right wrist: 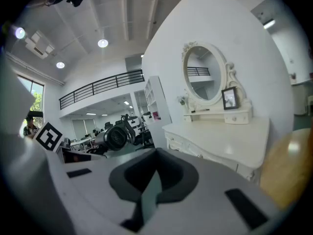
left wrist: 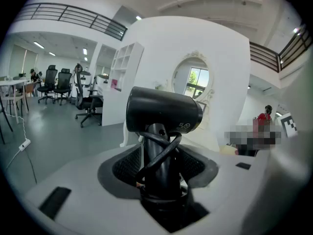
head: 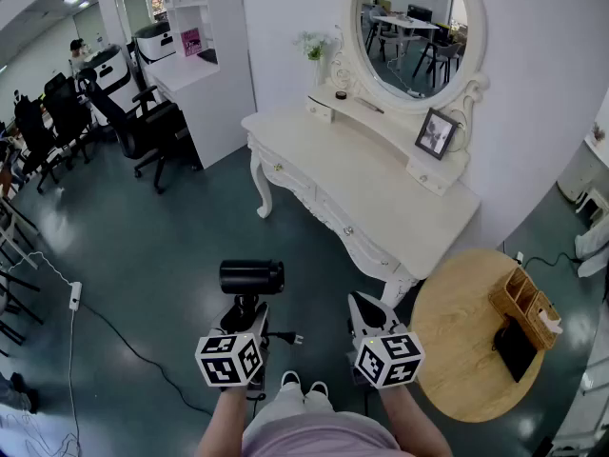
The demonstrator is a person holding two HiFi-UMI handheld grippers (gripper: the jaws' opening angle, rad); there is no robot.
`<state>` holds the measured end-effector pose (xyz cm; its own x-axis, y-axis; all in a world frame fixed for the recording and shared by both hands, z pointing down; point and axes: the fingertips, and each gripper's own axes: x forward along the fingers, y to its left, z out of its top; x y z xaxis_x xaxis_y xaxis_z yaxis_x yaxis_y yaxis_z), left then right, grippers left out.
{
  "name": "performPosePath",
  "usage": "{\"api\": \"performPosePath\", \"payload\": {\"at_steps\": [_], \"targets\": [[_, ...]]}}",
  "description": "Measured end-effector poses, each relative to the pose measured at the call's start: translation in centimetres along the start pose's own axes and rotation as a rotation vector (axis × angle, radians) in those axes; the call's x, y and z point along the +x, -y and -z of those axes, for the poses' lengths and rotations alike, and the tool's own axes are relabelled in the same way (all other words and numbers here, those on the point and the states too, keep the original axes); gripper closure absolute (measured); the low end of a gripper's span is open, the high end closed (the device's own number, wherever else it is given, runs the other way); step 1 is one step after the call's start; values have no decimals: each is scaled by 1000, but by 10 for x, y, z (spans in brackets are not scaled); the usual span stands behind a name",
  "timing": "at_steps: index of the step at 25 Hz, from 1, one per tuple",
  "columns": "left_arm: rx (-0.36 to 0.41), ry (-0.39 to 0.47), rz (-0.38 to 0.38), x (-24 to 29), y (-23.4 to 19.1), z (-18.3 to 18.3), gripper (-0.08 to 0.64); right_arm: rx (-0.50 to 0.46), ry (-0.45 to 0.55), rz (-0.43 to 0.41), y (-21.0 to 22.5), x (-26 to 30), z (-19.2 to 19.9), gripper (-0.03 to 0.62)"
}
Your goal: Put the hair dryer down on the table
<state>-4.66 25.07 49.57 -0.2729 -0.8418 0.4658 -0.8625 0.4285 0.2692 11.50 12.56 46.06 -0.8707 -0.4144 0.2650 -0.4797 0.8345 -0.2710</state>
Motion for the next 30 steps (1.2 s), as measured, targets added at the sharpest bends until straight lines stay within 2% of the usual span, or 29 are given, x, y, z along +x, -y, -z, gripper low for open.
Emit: {"api": "performPosePath", "payload": {"at_steps": [17,30], "targets": [[21,4,-1,-4,14,2,337,26,25,-33,0,-9,-1,589],[27,-8,1,19,5,-9,337,59,37,14,20,8,-9,589]]}}
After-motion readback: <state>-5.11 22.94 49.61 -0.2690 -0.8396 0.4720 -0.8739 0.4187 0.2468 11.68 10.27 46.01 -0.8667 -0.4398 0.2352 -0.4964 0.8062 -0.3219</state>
